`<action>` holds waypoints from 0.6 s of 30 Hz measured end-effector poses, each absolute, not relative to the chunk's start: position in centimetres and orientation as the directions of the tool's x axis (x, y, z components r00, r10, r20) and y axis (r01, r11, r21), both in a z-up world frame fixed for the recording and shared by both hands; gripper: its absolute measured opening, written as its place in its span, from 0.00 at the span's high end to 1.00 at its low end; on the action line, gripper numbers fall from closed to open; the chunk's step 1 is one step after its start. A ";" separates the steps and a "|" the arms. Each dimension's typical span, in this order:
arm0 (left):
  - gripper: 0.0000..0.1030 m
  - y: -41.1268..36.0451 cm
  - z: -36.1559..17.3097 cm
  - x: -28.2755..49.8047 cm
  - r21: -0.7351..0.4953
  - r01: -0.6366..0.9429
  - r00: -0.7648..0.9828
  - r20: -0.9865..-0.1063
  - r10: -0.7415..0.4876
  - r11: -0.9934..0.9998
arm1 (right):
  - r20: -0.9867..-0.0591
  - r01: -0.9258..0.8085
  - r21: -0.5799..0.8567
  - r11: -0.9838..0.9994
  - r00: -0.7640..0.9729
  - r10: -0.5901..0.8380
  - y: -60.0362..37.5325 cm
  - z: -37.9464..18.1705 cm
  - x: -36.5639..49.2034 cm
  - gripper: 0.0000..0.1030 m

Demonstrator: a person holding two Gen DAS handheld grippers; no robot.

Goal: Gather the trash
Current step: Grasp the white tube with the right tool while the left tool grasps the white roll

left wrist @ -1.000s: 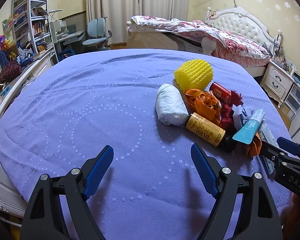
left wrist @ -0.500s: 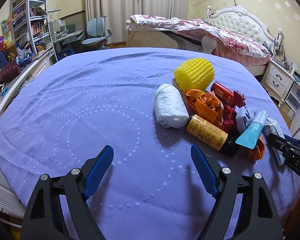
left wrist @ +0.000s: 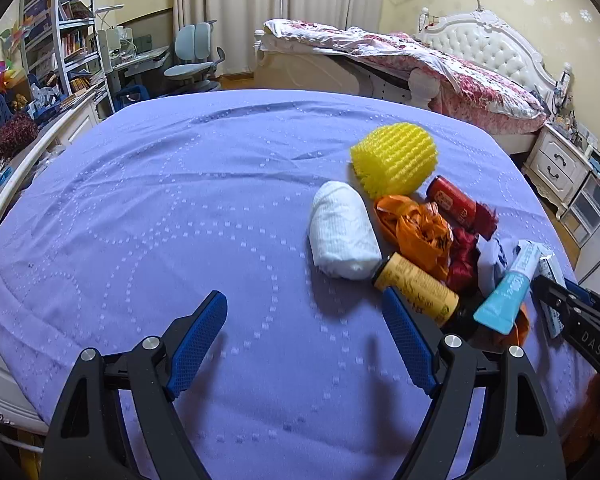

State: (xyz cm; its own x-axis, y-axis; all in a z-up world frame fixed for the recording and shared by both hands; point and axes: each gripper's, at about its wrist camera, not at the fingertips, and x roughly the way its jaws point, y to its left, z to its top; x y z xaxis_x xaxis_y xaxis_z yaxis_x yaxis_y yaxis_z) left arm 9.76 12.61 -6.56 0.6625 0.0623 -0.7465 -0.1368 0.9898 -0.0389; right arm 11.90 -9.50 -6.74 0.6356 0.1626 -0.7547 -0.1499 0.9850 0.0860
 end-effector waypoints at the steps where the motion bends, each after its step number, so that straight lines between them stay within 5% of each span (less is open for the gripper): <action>1: 0.23 12.7 -6.5 10.0 -0.040 -0.140 0.662 -0.747 0.064 0.989 | -0.755 -0.150 0.087 0.985 0.636 0.163 -9.5 -6.8 11.9 0.70; 18: 0.23 13.0 -6.2 14.2 -0.048 -0.133 0.657 -0.752 0.052 0.990 | -0.756 -0.148 0.088 0.985 0.634 0.163 -9.7 -6.7 12.9 0.69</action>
State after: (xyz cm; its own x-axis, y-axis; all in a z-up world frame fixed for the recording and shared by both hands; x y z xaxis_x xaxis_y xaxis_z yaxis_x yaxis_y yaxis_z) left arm 14.23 12.96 -6.16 0.6572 0.0523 -0.7519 -0.1332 0.9900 -0.0475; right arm 12.89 -9.70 -6.72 0.6336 0.1630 -0.7563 -0.1485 0.9850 0.0879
